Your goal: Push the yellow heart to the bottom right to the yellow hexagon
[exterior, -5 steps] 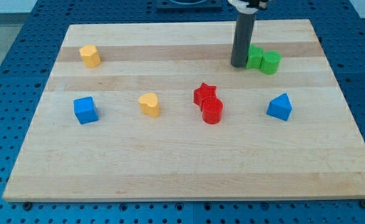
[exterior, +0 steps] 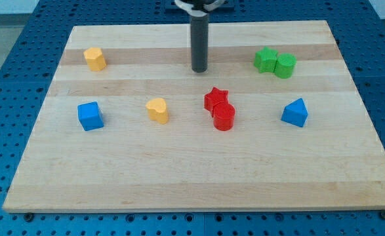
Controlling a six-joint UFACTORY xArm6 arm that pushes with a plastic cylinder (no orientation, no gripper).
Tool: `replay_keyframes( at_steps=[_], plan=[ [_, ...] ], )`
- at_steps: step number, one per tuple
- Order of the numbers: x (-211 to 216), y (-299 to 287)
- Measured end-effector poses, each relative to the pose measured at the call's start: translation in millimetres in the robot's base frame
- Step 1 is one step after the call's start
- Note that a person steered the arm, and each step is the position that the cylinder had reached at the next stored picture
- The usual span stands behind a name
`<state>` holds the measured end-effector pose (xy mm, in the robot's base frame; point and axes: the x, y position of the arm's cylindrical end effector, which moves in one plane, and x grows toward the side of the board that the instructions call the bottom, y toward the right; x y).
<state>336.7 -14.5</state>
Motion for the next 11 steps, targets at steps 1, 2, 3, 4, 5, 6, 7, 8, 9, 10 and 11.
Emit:
replay_keyframes(
  at_steps=[1,2,3,4,5,6,7,8,9,10,11],
  plan=[
    [1,-20],
    [61,-14],
    [70,-14],
    [122,-14],
    [128,-17],
    [128,-23],
    [127,-51],
    [112,-73],
    [81,-98],
    [81,-101],
    [82,-100]
  ],
)
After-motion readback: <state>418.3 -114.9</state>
